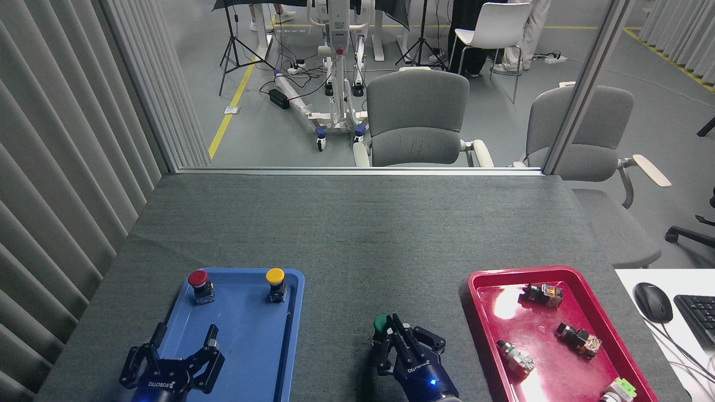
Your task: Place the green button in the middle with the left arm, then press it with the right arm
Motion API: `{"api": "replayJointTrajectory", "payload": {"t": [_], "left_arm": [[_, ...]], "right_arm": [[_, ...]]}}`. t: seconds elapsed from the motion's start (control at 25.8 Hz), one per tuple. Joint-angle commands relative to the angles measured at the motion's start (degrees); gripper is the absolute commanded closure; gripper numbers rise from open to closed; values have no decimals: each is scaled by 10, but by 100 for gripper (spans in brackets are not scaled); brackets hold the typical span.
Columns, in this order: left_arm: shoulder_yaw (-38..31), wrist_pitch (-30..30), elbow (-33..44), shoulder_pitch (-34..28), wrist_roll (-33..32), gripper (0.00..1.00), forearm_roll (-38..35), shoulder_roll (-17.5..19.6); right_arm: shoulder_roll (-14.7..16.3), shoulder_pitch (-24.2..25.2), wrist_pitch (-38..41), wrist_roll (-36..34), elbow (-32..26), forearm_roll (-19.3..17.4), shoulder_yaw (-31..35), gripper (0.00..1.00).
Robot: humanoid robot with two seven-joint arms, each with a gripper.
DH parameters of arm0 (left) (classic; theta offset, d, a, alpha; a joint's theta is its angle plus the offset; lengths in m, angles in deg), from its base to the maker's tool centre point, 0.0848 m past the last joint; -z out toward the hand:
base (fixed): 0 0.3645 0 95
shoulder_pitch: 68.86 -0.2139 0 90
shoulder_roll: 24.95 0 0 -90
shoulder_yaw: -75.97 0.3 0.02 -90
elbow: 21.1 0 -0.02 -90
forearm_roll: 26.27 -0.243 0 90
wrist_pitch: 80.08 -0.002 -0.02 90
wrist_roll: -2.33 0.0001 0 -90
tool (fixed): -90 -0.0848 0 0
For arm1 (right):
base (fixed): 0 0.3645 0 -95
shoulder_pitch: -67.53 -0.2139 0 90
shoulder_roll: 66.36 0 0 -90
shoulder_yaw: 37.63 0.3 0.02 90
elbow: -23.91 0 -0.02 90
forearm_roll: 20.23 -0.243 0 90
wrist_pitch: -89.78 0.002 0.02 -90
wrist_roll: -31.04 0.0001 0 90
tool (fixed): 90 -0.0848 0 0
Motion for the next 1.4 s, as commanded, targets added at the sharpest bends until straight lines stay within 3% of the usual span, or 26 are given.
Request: {"api": "replayJointTrajectory", "payload": {"t": [0.0, 0.47, 0.66, 0.85, 0.89, 1.05, 1.09, 1.36], "left_arm": [[0, -1, -3, 0, 1, 1, 0, 0], [0, 0, -12, 4, 1, 1, 0, -4], [0, 1, -12, 4, 1, 1, 0, -3], [0, 1, -12, 4, 1, 1, 0, -2], [0, 1, -12, 4, 1, 1, 0, -2], [-1, 1, -12, 4, 1, 1, 0, -4], [-1, 1, -12, 5, 1, 1, 0, -4], [-1, 1, -13, 6, 1, 1, 0, -5]], "right_arm": [[0, -1, 14, -1, 10, -1, 0, 76], [0, -1, 11, -17, -8, -2, 6, 77], [1, 0, 10, -79, -50, -47, 9, 76], [3, 3, 10, -82, -65, -52, 10, 75], [4, 4, 9, -82, -67, -52, 11, 71], [2, 16, 9, -83, -76, -53, 56, 10], [3, 24, 8, -83, -78, -53, 64, 5], [7, 51, 10, -82, -88, -52, 115, 1]]}}
